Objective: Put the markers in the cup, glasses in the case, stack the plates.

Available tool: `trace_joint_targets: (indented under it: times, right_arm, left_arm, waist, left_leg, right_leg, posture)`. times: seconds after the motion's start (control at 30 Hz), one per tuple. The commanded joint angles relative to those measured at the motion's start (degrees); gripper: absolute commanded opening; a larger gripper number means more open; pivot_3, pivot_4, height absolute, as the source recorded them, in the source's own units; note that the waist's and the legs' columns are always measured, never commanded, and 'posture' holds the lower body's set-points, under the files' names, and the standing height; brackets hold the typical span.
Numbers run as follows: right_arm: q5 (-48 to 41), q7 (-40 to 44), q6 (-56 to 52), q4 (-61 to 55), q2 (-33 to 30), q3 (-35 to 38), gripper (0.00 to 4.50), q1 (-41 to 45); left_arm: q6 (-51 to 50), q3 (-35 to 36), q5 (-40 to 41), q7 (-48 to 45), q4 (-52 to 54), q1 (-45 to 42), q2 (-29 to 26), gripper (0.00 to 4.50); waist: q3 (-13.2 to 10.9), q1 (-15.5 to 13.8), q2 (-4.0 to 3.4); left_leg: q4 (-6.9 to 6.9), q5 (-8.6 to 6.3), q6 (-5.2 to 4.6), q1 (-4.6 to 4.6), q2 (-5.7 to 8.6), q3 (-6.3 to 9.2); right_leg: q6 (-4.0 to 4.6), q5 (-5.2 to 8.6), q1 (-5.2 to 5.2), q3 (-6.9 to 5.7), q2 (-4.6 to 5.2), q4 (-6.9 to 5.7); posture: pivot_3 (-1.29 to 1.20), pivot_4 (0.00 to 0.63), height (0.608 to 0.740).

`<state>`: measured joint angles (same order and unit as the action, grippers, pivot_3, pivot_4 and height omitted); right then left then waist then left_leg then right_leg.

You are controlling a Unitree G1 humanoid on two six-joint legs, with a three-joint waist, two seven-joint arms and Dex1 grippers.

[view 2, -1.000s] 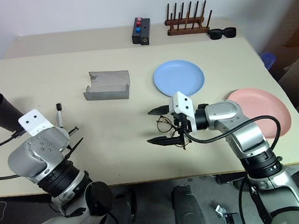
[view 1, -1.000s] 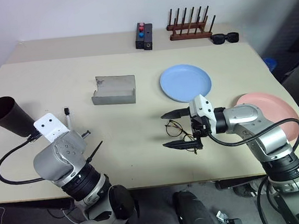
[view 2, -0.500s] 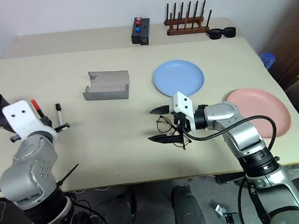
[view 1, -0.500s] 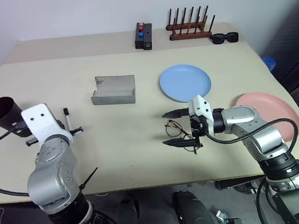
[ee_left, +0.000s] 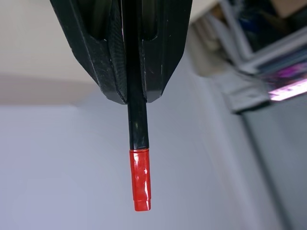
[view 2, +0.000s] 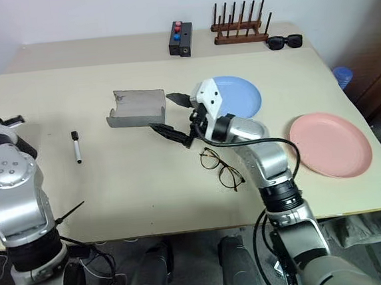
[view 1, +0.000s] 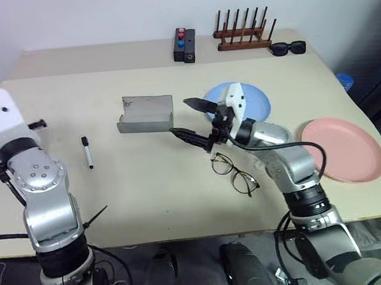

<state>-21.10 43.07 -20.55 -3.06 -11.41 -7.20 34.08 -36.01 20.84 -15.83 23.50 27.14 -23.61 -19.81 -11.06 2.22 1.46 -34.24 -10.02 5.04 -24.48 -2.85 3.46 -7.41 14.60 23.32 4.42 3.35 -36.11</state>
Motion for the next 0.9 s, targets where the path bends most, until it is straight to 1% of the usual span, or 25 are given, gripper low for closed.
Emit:
trace_joint_targets:
  times: [0.03,0.17,0.33,0.43,0.6,0.73,0.9]
  right_arm:
    - [1.2,-3.46,0.56,-2.27,2.37,-1.39,4.5,-0.48]
    - [1.59,-6.06,0.23,-3.38,4.95,-2.67,4.5,-1.27]
    - [1.33,-6.62,-0.06,-4.1,5.28,-3.11,4.5,-2.18]
    - [1.17,-6.53,-0.17,-4.59,4.95,-3.18,4.5,-2.88]
    - [1.04,-6.89,-0.28,-5.08,4.79,-2.93,4.5,-3.46]
    - [1.01,-7.37,-0.26,-5.4,4.9,-2.78,4.5,-3.82]
    - [0.89,-7.85,-0.25,-5.93,5.06,-2.77,4.5,-4.3]
  left_arm:
    - [4.83,2.65,-2.4,2.22,-4.2,-1.47,-2.29,0.05]
    - [10.45,7.07,0.71,3.04,-11.93,-3.04,-3.02,0.05]
    - [18.03,10.28,4.58,3.74,-20.75,-6.09,-3.67,0.05]
    - [22.68,11.04,6.41,4.04,-27.38,-8.85,-4.79,0.05]
    - [27.43,10.12,7.49,4.7,-37.4,-11.81,-6.19,0.05]
    - [30.14,9.53,8.52,4.59,-41.27,-12.47,-6.07,0.05]
    - [30.63,9.13,9.81,5.02,-41.27,-11.49,-4.95,0.05]
  waist:
    - [0.0,0.04,0.0]
    - [0.0,0.1,0.0]
    - [0.01,0.03,0.01]
    - [0.03,-0.06,0.04]
    - [0.03,0.08,0.04]
    - [0.03,0.12,0.04]
    - [0.03,0.13,0.04]
  left_leg:
    - [0.0,0.0,0.0,0.01,0.0,0.0]
    - [0.01,0.02,0.03,0.02,0.0,0.01]
    - [0.01,0.03,0.04,0.01,-0.01,0.01]
    - [0.01,0.04,0.06,0.02,-0.01,0.02]
    - [0.04,0.06,0.1,0.02,-0.01,0.02]
    - [0.08,0.08,0.13,0.02,-0.02,0.02]
    - [0.1,0.09,0.16,0.02,-0.03,0.02]
  right_leg:
    - [0.0,0.0,0.01,0.0,0.0,-0.02]
    - [0.0,-0.01,0.01,-0.02,-0.01,-0.05]
    - [0.0,-0.01,0.02,-0.04,0.0,-0.05]
    - [-0.01,-0.01,0.01,-0.06,0.0,-0.06]
    - [-0.01,-0.02,0.01,-0.07,0.0,-0.06]
    - [-0.03,-0.02,0.02,-0.08,0.0,-0.06]
    - [-0.03,-0.03,0.03,-0.09,0.0,-0.06]
  posture:
    - [0.0,0.15,0.74]
    - [0.0,0.15,0.74]
    - [0.0,0.15,0.74]
    - [0.0,0.15,0.74]
    - [0.0,0.15,0.74]
    - [0.0,0.15,0.74]
    - [0.0,0.15,0.74]
